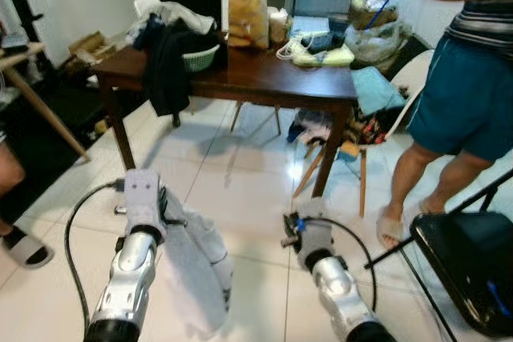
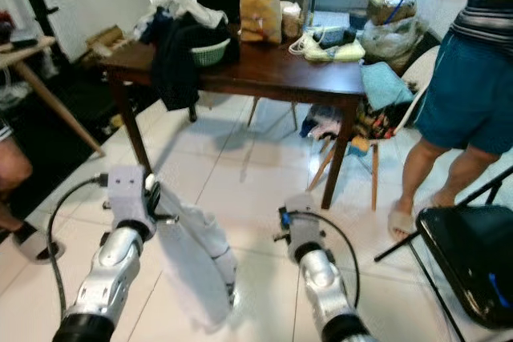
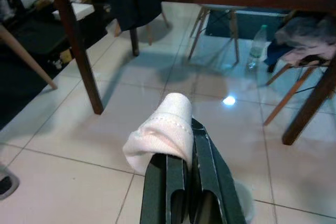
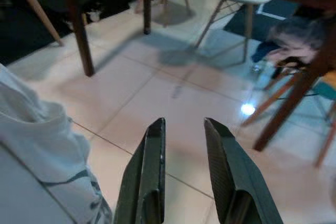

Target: Hang hanger

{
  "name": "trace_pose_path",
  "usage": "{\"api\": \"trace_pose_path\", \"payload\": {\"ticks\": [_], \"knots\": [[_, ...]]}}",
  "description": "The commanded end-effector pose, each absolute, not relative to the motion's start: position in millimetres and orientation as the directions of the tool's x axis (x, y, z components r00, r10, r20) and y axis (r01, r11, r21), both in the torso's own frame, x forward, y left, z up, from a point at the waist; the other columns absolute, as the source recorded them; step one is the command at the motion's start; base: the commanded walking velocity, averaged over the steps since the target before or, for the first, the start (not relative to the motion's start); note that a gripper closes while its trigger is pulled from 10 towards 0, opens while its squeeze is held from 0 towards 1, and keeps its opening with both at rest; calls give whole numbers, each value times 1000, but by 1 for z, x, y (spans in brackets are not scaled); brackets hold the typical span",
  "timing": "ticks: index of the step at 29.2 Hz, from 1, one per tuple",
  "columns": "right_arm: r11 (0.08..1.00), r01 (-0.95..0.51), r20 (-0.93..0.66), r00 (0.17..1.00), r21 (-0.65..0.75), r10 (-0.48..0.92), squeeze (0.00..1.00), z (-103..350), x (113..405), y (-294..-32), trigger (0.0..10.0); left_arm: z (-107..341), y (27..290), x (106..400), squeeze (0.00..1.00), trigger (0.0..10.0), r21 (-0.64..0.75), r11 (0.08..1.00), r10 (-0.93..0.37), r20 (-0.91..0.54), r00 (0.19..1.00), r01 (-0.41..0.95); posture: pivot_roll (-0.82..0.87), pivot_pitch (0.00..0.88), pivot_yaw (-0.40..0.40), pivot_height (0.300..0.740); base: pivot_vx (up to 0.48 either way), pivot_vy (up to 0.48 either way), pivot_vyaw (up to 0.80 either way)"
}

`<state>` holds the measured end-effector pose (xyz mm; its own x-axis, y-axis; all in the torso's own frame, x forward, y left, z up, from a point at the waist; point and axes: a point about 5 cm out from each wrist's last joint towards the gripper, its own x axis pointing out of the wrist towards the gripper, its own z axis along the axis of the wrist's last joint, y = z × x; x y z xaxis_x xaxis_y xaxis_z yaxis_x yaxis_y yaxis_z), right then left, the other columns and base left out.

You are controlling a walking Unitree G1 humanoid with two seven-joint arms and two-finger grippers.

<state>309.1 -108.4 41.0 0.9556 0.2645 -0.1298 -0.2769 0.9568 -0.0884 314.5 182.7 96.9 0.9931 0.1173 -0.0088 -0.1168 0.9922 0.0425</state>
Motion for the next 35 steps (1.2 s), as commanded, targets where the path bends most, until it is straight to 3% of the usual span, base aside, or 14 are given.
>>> {"api": "trace_pose_path", "payload": {"ticks": [1,5,35], "knots": [[963,-253,-145,960,-94,238,0,39,309,-118,10000,104,176,317,0,10000,69,993,92,13,996,-93,76,11,-11,740,364,0,-800],[963,-252,-151,960,-94,236,0,38,309,-118,10000,107,173,319,0,10000,72,994,84,22,996,-85,86,5,-17,740,368,0,-673],[965,-243,-131,964,-97,230,0,40,310,-116,10000,119,178,324,0,10000,69,994,83,48,995,-87,68,0,9,740,367,0,0]]}}
